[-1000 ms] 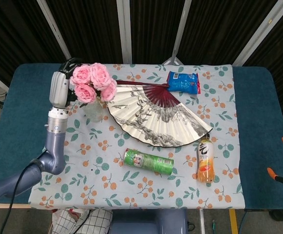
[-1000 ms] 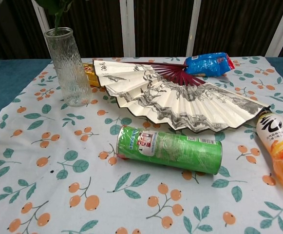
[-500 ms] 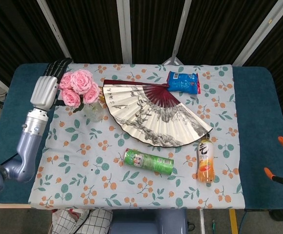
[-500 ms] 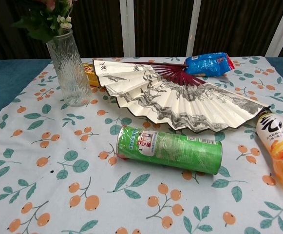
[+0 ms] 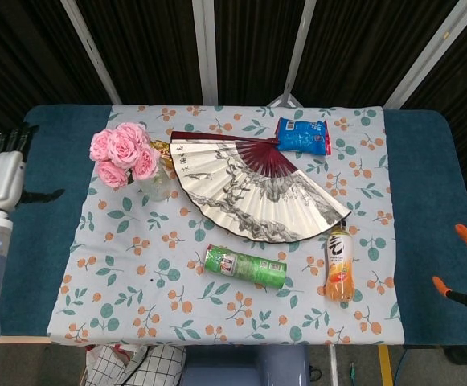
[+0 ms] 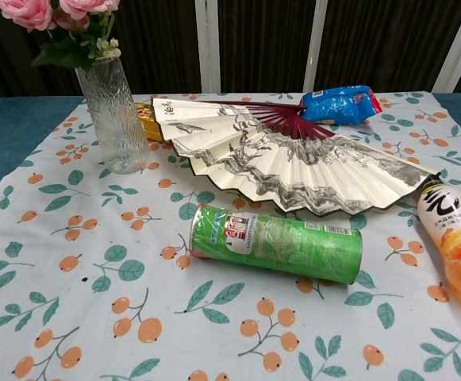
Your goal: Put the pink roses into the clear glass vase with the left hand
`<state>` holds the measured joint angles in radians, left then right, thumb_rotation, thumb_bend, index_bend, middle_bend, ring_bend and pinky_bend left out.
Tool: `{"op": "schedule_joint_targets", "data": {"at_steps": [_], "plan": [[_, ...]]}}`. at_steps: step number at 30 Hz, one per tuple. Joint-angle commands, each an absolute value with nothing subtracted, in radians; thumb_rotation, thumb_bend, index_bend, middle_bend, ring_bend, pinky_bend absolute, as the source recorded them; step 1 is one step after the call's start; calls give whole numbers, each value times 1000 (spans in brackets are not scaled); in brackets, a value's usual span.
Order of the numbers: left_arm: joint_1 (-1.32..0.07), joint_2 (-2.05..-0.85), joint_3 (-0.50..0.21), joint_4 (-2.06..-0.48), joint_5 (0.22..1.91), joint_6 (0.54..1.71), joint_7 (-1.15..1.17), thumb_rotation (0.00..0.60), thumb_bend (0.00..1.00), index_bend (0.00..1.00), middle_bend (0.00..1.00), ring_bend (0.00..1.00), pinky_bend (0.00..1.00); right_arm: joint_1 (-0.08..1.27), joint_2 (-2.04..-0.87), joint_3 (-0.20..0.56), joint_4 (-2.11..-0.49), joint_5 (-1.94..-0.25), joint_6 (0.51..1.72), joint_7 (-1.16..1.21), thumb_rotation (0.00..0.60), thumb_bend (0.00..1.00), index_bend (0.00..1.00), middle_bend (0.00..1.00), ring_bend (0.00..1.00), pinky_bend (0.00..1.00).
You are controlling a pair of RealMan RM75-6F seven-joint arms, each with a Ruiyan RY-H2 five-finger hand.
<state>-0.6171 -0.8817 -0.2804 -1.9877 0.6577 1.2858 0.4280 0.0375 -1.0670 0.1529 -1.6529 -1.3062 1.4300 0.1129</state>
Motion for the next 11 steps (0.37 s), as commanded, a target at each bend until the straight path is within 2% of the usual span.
{"op": "schedule_joint_targets", "data": {"at_steps": [1,3,5,8,11], "plan": [[-477,-919,-173,-2037,833,1507,446,600,66,0,7,0,0,36,-1066,152,-1659,-1314,1436,115,600,237,166,33,70,87],[-399,-997,-109,-1996,920,1612,429,600,69,0,18,0,0,36,-1065,149,-1663,-1324,1440,114,600,237,168,33,69,87],[-341,-1085,-61,-1921,973,1660,393,600,70,0,30,0,0,36,-1065,146,-1667,-1334,1445,109,600,237,168,33,69,87],[-300,-1182,-28,-1792,977,1630,355,600,72,0,37,0,0,38,-1065,144,-1667,-1347,1453,95,600,237,168,33,70,87],[-293,-1221,-47,-1717,978,1594,309,600,74,0,39,0,0,40,-1071,142,-1660,-1355,1459,76,600,237,168,33,68,87]]}}
